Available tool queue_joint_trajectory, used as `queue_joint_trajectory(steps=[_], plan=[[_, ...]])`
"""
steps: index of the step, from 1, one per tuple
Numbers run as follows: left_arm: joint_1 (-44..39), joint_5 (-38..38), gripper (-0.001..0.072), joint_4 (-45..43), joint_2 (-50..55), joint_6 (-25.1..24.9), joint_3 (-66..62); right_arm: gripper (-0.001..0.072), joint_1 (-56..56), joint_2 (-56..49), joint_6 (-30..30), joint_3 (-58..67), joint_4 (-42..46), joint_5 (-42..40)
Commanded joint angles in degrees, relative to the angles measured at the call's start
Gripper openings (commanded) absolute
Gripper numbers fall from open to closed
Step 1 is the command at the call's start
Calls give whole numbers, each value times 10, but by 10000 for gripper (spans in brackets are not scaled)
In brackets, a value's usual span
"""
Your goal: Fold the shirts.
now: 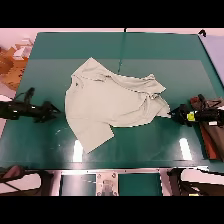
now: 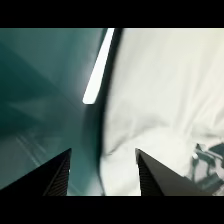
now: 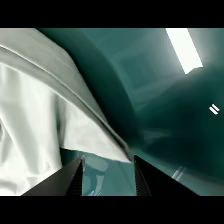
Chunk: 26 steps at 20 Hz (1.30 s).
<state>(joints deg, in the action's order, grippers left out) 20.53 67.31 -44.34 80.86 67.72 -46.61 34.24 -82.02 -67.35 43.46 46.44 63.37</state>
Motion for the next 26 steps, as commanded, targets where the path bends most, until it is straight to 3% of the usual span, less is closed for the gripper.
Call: queue_joint_trajectory(steps=[1, 11, 12, 13, 14, 16, 20, 22, 26], plan=[[-58, -15, 464, 61, 53, -44, 13, 388, -26, -23, 17, -1, -20, -25], [-88, -50, 461, 76, 58, -54, 13, 345, -28, -23, 17, -1, -21, -8], [-88, -52, 392, 81, 58, -56, 13, 276, -28, -23, 17, -1, -21, -8], [-88, -54, 129, 90, 58, -68, 13, 208, -28, -23, 17, -1, -22, -10], [-88, -56, 21, 104, 58, -82, 13, 196, -28, -23, 19, -1, -29, -10], [-88, -53, 20, 120, 58, -94, 5, 19, -28, -23, 40, -1, -64, -10], [-86, 24, 18, 125, 24, -89, -89, 15, -30, 1, 101, 50, -199, 75], [-82, 35, 18, 126, -40, -72, -172, 14, -28, 64, 87, 124, -238, 115], [-80, 6, 19, 132, -179, -61, -395, 14, -15, 211, 32, 331, -298, 102]])
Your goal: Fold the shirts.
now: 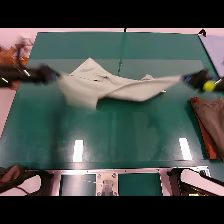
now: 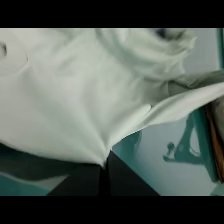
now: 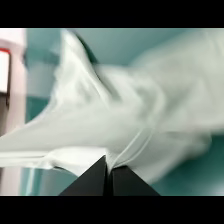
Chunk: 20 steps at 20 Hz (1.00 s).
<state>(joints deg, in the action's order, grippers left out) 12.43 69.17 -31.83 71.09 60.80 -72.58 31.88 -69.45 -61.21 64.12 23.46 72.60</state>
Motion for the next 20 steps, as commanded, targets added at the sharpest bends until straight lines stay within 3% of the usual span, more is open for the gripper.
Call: queue_joint_trajectory(steps=[1, 6, 9, 14, 17, 20], plan=[[1, -32, 19, 6, -107, 9, -195, 14, 17, 113, -40, 174, -79, -10], [1, -137, 20, -17, -202, 9, -454, 14, 101, 258, -92, 352, -80, -173], [1, -145, 20, -45, -229, 21, -494, 15, 157, 315, -98, 374, -73, -220], [1, -105, 21, -89, -236, 81, -426, 15, 169, 323, -123, 343, 2, -183], [1, -74, 21, -79, -231, 84, -321, 14, 167, 317, -118, 228, 0, -148], [1, -55, 21, -63, -206, 81, -185, 15, 114, 286, -61, 75, 0, -148]])
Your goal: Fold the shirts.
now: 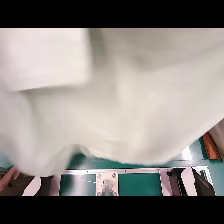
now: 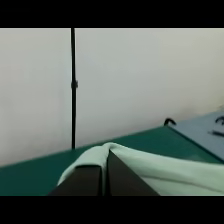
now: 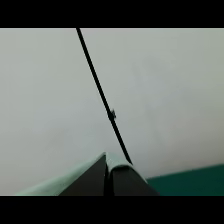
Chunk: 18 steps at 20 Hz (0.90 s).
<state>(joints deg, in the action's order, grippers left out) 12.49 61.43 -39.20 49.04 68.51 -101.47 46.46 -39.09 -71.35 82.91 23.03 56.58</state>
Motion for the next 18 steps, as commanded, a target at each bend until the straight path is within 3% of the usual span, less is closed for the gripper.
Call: queue_joint_trajectory(steps=[1, 4, 7, 10, 13, 18], plan=[[0, 18, 21, 27, 30, -2, 159, 15, -62, -38, 62, -161, 6, 6], [0, -15, 21, 98, 104, -64, 310, 15, -155, -133, 116, -264, 7, -66], [-17, -103, 21, 129, 222, -112, 395, 14, -222, -284, 136, -276, 5, -141], [-53, -182, 21, 163, 353, -124, 372, 14, -250, -459, 135, -196, -3, -154], [-64, -210, 20, 187, 451, -135, 278, 14, -252, -597, 118, -62, -16, -122], [-62, -256, 20, 187, 493, -131, 156, 14, -253, -699, 80, 118, -16, -115]])
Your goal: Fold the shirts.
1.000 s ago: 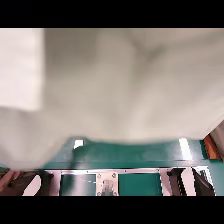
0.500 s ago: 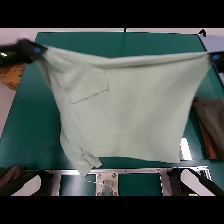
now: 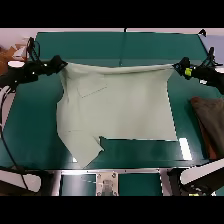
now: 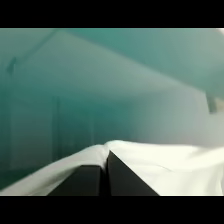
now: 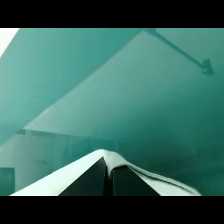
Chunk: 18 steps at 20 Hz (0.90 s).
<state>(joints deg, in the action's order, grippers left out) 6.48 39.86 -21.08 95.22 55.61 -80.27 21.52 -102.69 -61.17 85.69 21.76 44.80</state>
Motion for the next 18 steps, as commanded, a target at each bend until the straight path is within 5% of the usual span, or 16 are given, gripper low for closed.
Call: queue_joint_trajectory(steps=[1, 7, 14, 18], plan=[[-2, -49, 20, 5, 32, -2, -69, 14, -4, -71, -25, 111, -3, 2], [-2, -27, 20, -19, 47, -2, -83, 14, -7, -78, -32, 138, 15, 9], [-2, 131, 20, -283, 56, 113, -83, 12, -8, -78, -147, 112, 282, 199], [-2, 152, 21, -313, 59, 120, -68, 12, -8, -78, -155, 74, 300, 268]])
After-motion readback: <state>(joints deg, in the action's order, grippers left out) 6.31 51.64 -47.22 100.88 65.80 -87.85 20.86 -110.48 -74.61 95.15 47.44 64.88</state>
